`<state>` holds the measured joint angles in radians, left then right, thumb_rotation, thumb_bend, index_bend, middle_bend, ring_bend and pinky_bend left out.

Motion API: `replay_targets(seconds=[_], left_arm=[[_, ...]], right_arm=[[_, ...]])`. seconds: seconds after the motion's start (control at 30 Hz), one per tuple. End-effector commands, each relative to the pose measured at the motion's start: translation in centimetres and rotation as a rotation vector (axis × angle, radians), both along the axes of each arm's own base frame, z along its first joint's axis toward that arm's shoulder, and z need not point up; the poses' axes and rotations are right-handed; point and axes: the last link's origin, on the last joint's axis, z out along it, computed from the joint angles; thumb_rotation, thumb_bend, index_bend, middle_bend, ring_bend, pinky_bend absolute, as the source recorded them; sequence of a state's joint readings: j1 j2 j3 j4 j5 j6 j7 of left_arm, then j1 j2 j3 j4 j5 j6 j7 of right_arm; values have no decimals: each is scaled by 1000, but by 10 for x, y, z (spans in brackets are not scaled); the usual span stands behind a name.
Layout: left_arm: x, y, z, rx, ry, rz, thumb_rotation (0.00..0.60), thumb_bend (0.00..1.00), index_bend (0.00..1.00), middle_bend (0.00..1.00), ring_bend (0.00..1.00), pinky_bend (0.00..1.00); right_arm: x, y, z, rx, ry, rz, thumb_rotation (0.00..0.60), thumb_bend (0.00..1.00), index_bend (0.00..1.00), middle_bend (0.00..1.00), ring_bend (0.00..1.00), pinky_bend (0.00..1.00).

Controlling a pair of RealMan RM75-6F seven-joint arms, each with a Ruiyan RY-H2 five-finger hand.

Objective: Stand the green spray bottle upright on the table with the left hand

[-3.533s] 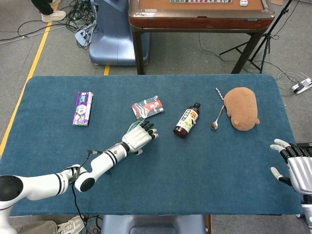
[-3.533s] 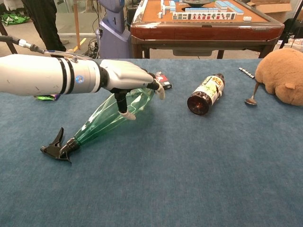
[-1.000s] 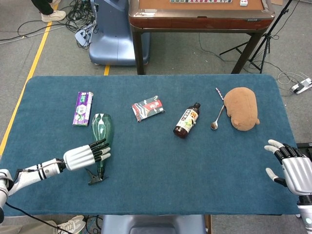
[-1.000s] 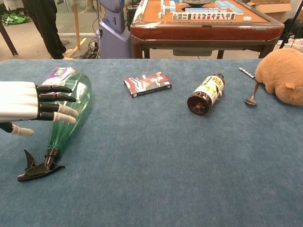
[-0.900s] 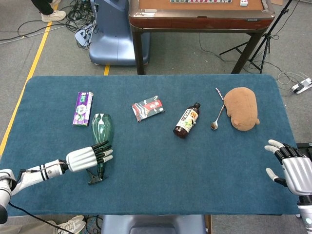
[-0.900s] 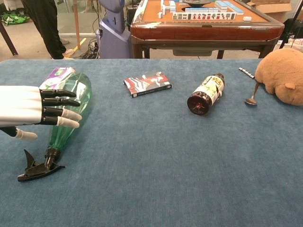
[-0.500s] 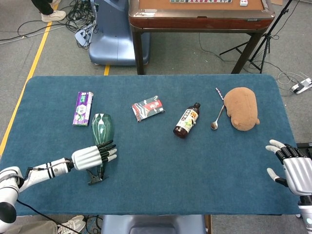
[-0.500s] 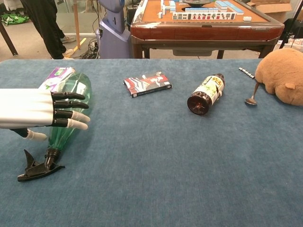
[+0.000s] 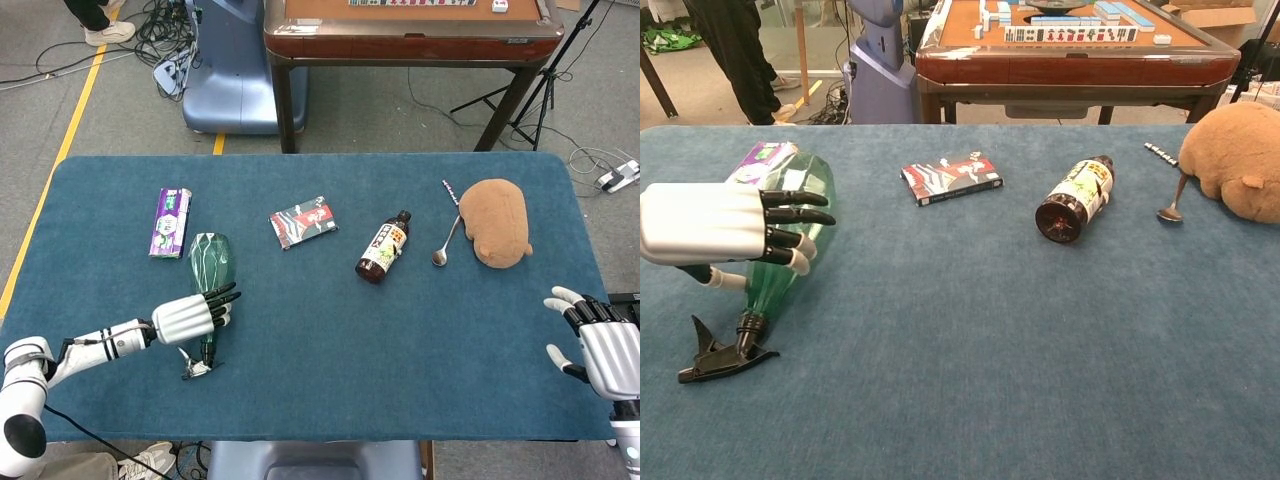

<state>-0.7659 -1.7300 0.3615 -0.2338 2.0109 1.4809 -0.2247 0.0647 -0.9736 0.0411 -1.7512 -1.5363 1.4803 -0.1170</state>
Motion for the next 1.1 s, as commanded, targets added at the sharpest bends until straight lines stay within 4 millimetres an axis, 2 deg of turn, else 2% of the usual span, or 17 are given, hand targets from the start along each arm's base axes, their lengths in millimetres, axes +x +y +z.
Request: replay_targets(seconds=[0.03, 0.23, 0.5, 0.83, 1.1], left_arm=[[1, -1, -3, -6, -14, 4, 600, 246, 438, 414, 146, 25], [5, -4, -6, -19, -63, 18, 600, 246, 516, 512, 234, 124], [20, -4, 6, -61, -292, 124, 600, 246, 529, 528, 246, 155], [51, 3, 29, -203, -737, 475, 600, 246, 522, 528, 245, 155], [77, 0, 44, -357, -993, 791, 600, 246, 513, 528, 230, 155]], right_arm=[[1, 0, 0, 0, 0, 0, 600, 207, 295, 228, 209, 312], [1, 1, 0, -3, -1, -1, 600, 207, 295, 228, 209, 312], [0, 3, 1, -6, -5, -2, 600, 207, 295, 228, 209, 312], [-2, 5, 3, -14, -14, 1, 600, 207, 295, 228, 209, 312], [-6, 8, 4, -19, -22, -3, 600, 207, 295, 228, 209, 312]])
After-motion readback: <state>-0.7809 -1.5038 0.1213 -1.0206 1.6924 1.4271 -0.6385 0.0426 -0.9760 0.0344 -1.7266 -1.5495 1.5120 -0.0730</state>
